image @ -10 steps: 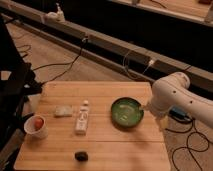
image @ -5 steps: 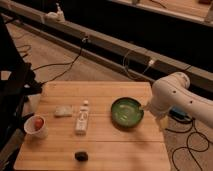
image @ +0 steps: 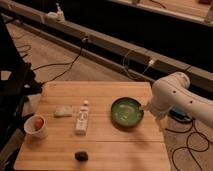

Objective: Knock the eraser over

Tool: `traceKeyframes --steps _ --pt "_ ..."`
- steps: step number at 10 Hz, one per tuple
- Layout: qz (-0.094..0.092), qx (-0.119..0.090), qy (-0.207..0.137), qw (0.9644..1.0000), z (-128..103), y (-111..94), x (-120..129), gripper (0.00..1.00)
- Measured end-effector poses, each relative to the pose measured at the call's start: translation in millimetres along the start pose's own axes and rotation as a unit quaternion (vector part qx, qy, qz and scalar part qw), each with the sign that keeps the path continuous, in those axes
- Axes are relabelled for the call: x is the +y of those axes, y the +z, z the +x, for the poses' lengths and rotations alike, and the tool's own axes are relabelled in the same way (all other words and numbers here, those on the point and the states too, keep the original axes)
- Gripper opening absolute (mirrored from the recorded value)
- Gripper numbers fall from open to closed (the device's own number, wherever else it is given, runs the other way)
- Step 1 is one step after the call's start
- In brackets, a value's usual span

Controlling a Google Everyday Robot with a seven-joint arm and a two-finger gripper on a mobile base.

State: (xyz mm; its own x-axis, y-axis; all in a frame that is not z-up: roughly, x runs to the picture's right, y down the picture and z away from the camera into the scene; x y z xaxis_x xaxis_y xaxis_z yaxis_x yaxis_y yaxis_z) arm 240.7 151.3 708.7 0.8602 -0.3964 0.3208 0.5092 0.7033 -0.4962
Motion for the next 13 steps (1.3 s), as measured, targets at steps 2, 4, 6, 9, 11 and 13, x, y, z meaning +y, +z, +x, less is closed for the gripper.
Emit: traceKeyframes --steps 2,4,6,9,11,13 --pt "0.0 0.0 0.0 1.0 0.0 0.0 0.0 0.8" --pt "0.0 0.0 0.0 1.0 0.0 0.0 0.0 0.78" --pt "0.0 0.0 0.0 1.0 0.0 0.0 0.0 0.62" --pt "0.0 0.0 0.0 1.0 0.0 0.0 0.0 0.33" --pt "-0.005 0.002 -0.003 1.0 -0.4 1.5 2.2 0.11" --pt "-0.031 -0.006 -0.029 0.9991 -13.3 15.7 12.8 0.0"
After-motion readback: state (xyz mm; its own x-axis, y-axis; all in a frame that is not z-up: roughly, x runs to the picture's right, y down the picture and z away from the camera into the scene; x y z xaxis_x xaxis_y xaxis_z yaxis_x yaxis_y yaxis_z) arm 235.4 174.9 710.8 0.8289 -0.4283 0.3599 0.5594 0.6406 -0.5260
